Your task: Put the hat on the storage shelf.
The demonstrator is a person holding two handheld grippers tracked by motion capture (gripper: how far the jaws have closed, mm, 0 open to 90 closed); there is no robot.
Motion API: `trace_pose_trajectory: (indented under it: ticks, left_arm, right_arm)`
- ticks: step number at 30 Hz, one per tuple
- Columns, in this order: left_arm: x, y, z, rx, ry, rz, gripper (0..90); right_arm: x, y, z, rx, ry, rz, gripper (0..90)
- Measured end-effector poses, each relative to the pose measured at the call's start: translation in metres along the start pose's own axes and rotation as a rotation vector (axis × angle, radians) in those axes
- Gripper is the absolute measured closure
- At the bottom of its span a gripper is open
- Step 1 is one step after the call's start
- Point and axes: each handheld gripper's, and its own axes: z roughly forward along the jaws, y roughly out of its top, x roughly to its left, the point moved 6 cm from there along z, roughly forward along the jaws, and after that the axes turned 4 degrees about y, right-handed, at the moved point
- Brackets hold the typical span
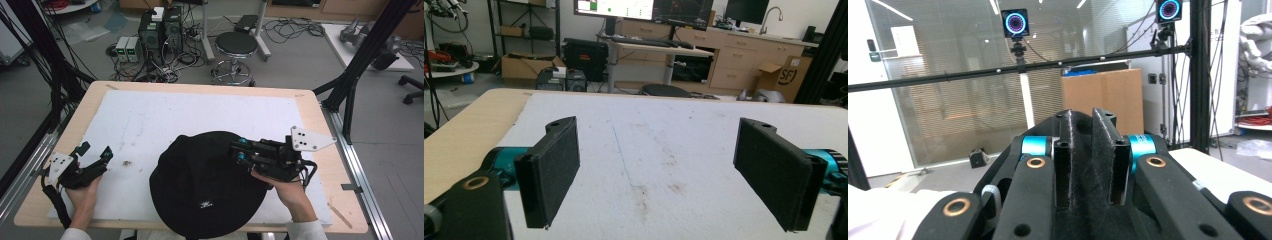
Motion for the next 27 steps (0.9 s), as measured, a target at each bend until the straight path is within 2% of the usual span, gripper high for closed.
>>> trace_pose_trajectory:
  ticks: [5,8,14,17,19,24,27]
  left_arm:
    - [0.001,0.000,0.000,-0.003,0.002,-0.004,18.9]
    - [0.001,0.000,0.000,-0.002,0.002,-0.001,18.9]
    - [0.001,0.000,0.000,-0.002,0.006,-0.002,18.9]
    - [0.001,0.000,0.000,-0.001,0.005,-0.003,18.9]
    - [0.001,0.000,0.000,-0.002,0.004,-0.001,18.9]
    - [0.002,0.000,0.000,0.000,0.005,-0.008,18.9]
    - [0.002,0.000,0.000,0.000,0.006,-0.010,18.9]
  right_arm:
    - [-0.004,0.002,-0.003,-0.014,-0.025,0.000,79.6]
    - [-0.007,0.003,-0.007,-0.019,-0.059,-0.011,79.4]
    - [-0.014,0.005,-0.022,-0.032,-0.157,-0.014,77.0]
    - [-0.018,0.005,-0.029,-0.036,-0.213,-0.029,70.4]
    - [-0.020,0.004,-0.034,-0.039,-0.248,-0.022,60.0]
    - [-0.024,0.000,-0.043,-0.051,-0.299,-0.005,54.7]
    - [-0.029,-0.004,-0.050,-0.050,-0.357,0.002,50.1]
